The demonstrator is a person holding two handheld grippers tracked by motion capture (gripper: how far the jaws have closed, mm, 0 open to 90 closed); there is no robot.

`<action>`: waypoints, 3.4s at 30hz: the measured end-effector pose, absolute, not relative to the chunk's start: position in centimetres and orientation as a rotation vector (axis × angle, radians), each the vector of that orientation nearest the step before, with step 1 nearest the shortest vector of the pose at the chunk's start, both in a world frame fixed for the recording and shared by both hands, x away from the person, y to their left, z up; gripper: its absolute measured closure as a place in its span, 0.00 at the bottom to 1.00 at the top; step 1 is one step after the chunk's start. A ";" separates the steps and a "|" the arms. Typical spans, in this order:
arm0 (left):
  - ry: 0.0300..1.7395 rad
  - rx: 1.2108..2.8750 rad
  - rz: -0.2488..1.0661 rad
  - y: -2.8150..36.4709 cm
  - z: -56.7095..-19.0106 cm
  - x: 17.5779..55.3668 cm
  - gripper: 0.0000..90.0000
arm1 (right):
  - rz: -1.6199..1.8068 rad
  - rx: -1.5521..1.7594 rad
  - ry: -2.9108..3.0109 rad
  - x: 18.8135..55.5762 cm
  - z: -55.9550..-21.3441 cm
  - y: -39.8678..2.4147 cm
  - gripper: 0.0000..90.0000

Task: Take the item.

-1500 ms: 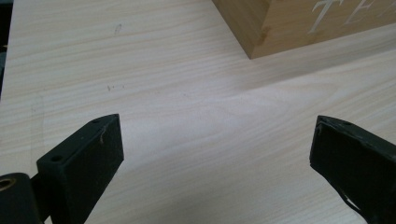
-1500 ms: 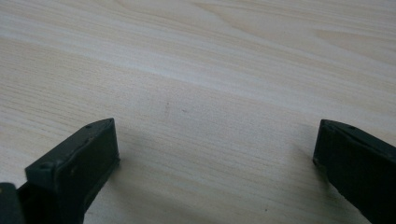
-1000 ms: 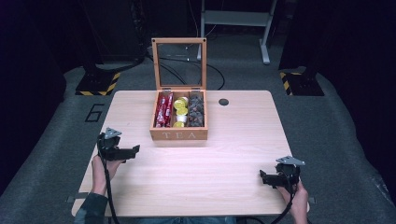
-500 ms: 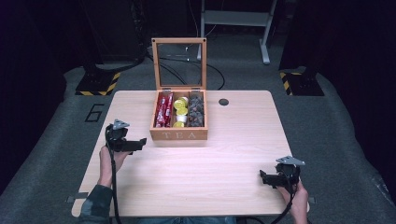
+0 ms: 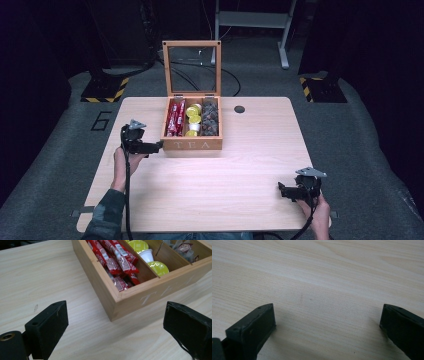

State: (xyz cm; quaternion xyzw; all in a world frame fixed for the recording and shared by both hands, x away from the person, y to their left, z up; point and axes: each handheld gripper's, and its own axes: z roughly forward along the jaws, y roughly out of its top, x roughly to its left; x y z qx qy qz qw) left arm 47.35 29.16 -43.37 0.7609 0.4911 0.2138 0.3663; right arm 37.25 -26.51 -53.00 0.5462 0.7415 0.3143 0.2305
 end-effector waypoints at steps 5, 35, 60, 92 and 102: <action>1.249 1.955 0.516 28.6 -43.0 48.3 0.07 | 0.864 1.502 2.040 37.3 -53.0 -26.5 0.00; 1.185 2.045 0.501 24.7 -41.2 53.8 0.05 | 0.865 1.502 2.040 37.2 -53.0 -26.5 0.00; 1.236 2.057 0.509 23.6 -43.1 57.7 0.34 | 0.864 1.503 2.040 37.2 -53.0 -26.5 0.00; 1.354 2.113 0.593 22.6 -44.5 58.9 0.91 | 0.865 1.504 2.038 37.2 -53.0 -26.5 0.00; 1.358 2.071 0.608 22.6 -43.7 58.4 0.92 | 0.869 1.504 2.036 37.2 -53.0 -26.5 0.00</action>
